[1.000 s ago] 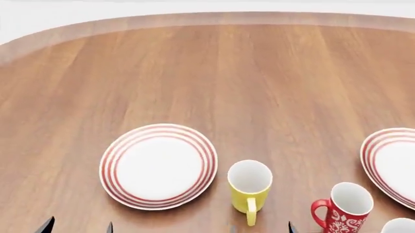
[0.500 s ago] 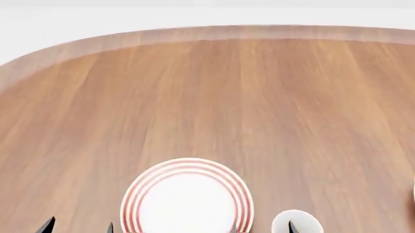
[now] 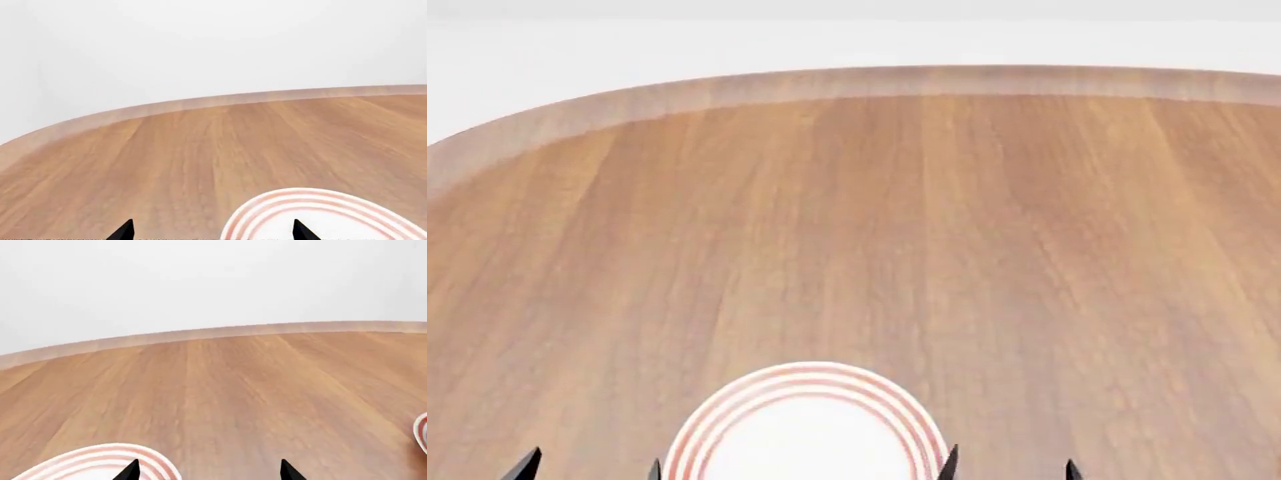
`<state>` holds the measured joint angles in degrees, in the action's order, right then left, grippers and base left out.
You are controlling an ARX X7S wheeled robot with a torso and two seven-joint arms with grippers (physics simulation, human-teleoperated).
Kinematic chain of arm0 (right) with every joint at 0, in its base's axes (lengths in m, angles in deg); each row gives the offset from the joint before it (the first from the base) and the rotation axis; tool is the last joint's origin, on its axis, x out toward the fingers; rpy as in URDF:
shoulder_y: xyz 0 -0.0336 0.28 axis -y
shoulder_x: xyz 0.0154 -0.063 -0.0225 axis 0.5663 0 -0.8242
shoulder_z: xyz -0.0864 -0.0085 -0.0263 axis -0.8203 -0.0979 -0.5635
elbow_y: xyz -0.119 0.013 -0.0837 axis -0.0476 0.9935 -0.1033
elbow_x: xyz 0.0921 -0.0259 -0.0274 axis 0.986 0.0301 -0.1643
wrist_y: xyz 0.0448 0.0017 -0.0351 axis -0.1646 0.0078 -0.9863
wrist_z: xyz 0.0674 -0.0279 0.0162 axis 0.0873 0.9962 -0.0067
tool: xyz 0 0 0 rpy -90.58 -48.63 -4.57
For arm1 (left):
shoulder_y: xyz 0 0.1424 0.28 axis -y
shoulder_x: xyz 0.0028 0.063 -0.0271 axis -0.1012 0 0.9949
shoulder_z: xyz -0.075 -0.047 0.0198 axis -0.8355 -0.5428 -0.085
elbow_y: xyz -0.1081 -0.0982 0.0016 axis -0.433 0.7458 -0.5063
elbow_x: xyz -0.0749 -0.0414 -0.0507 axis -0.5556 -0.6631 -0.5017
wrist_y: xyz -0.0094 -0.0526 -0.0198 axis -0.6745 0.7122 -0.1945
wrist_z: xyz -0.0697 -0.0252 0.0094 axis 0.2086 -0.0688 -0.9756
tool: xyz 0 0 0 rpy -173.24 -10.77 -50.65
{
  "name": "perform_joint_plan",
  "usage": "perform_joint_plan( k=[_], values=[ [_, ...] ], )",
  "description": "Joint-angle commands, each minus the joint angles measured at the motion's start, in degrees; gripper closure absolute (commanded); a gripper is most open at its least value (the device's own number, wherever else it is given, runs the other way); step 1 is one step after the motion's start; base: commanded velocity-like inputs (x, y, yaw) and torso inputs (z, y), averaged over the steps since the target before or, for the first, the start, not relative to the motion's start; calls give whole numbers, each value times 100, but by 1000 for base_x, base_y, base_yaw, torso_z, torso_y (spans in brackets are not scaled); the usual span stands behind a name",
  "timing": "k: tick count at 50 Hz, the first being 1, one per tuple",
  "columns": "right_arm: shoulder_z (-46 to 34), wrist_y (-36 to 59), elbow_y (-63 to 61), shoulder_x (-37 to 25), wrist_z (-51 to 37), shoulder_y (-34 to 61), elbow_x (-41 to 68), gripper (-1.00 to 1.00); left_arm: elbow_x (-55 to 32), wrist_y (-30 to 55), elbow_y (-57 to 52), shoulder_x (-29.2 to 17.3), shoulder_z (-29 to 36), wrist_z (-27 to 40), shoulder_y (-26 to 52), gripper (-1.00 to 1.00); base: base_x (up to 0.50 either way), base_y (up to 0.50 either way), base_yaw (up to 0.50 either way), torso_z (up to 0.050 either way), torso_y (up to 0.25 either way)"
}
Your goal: Put the red mug on the left plate.
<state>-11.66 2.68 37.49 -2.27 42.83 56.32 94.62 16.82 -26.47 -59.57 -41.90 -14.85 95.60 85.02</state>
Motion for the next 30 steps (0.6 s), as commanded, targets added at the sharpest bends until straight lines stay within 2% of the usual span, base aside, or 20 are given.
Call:
perform_joint_plan(
  k=[1, 10, 22, 30],
  values=[
    [467, 1842, -1151, 253, -1038, 127, 492, -100, -15, 5, 51, -29, 49, 50, 30, -100, 0, 0, 0, 0, 0],
    [1084, 2628, -1785, 575, -2056, 223, 910, -100, -35, 8, 79, -50, 82, 82, 46, -100, 0, 0, 0, 0, 0],
    [1579, 2713, -2059, 723, -3488, 190, 1587, -100, -37, 10, 67, -86, 138, 131, 43, -100, 0, 0, 0, 0, 0],
    [1748, 2595, -2116, 659, -3953, 168, 2217, -100, -43, 4, 42, -110, 176, 158, 22, -100, 0, 0, 0, 0, 0]
  ],
)
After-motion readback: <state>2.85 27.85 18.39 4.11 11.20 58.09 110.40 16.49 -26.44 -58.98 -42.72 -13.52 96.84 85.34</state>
